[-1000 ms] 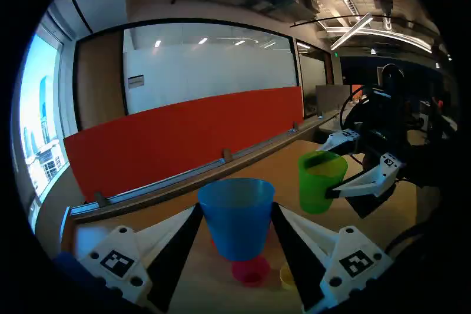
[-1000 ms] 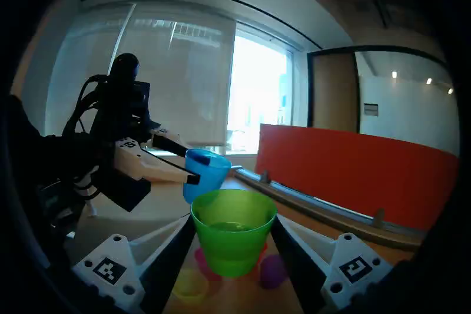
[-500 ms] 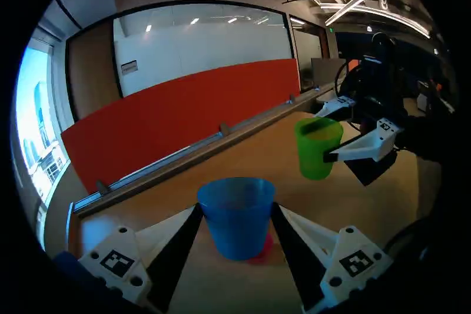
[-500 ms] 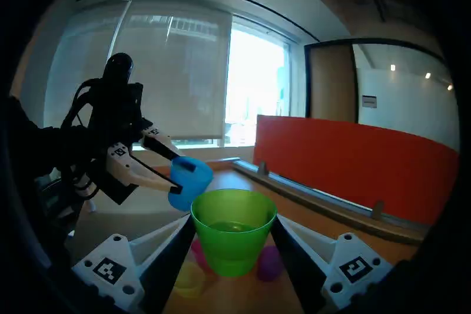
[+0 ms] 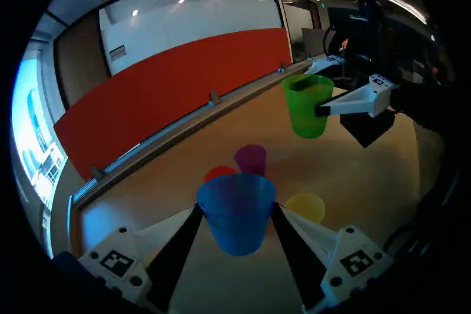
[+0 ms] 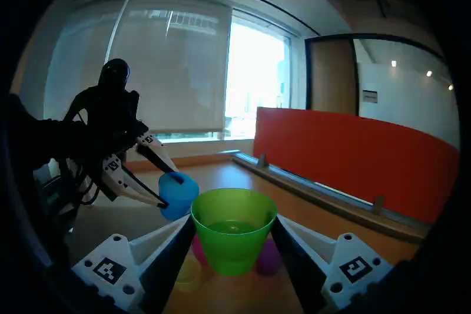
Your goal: Pour water
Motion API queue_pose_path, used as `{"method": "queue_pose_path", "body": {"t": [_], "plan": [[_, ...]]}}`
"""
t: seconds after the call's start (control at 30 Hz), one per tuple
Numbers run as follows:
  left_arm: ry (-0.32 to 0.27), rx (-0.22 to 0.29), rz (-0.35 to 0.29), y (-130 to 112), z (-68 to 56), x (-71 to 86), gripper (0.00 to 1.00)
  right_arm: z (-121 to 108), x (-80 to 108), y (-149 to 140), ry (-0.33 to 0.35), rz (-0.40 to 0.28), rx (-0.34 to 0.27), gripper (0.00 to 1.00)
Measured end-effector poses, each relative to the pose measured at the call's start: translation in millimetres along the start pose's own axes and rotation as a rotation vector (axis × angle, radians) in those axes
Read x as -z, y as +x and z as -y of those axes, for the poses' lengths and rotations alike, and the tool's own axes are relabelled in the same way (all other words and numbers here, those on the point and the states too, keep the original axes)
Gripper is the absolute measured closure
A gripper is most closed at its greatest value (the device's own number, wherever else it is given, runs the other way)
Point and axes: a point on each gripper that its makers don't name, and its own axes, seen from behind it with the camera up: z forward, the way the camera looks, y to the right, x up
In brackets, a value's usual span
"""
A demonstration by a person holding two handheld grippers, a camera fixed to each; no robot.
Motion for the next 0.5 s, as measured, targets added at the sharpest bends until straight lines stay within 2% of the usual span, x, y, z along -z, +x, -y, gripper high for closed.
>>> {"method": "queue_pose_path", "body": {"t": [0.2,0.5], "plan": [[-0.014,-0.042,0.058,-15,-3.7,-6.1,0.15,-3,0.8,-8,-0.003,0.018,-0.002,0.10],[-0.065,-0.087,0.146,-40,-15.9,-14.2,0.15,-7,0.2,-19,-0.003,0.043,-0.014,0.10]]}}
